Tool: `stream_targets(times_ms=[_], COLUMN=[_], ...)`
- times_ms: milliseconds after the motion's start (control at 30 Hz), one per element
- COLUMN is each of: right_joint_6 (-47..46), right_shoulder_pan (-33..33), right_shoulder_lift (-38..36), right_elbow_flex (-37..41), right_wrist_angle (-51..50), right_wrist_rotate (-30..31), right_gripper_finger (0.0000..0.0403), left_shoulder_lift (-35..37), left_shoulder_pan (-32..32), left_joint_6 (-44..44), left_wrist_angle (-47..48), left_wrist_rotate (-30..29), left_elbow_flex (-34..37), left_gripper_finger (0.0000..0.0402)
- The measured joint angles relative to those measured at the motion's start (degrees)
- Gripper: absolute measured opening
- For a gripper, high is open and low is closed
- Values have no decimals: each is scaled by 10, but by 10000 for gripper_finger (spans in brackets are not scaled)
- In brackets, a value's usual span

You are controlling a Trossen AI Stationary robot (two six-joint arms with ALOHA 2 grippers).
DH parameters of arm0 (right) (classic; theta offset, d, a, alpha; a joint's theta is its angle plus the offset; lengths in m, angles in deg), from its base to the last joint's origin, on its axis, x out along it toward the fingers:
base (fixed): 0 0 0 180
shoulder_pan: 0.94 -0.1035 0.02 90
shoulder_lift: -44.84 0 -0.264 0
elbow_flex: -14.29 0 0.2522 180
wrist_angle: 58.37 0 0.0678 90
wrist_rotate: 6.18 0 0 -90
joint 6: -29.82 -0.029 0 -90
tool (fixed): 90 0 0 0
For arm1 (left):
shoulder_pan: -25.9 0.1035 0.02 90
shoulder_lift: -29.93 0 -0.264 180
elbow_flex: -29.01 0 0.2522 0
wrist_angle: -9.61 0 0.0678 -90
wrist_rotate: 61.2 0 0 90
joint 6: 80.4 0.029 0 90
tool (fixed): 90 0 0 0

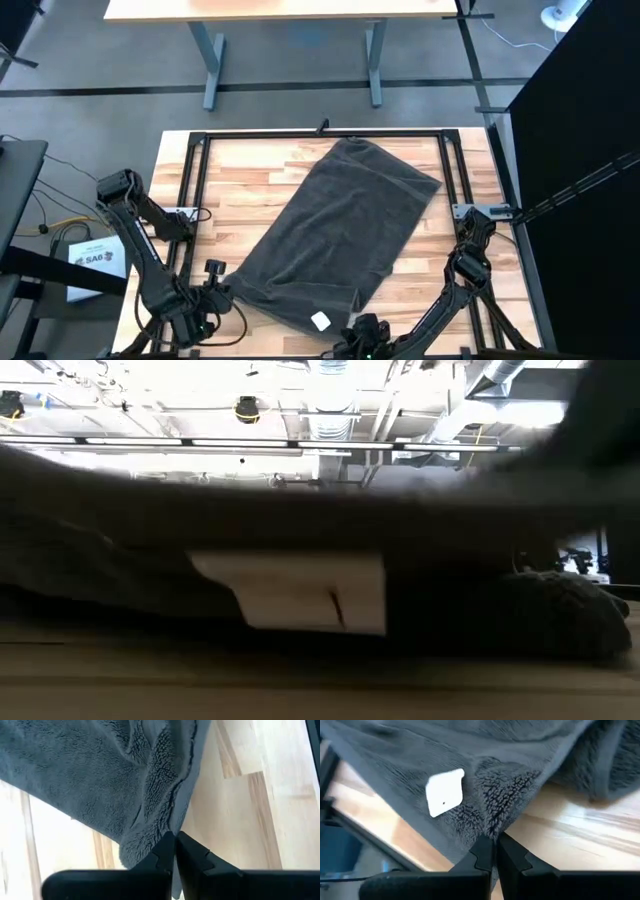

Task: Roll towel
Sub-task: Roll the black towel

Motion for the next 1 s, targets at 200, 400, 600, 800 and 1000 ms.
stream_targets(times_ms=[200,400,600,800,1000], right_joint_6=[1,0,-6,-3,1], right_shoulder_pan=[-4,-18,-35,-46,-76], right_shoulder_lift=[-8,-12,-17,-52,-61], right_elbow_flex=[-75,-158,-198,-195,-195], right_wrist_angle=[-93,-177,-223,-240,-247], right_wrist_rotate=[46,85,124,159,163], right_gripper_finger=[1,1,1,1,1], left_shoulder_lift=[30,50,51,49,49], left_shoulder_pan=[3,3,3,4,2], left_joint_6=[-6,-12,-17,-30,-63], left_wrist_angle=[7,9,52,86,76], left_wrist_rotate=[1,2,13,16,15], left_elbow_flex=[0,0,-40,-113,-161], left_gripper_finger=[0,0,0,0,0])
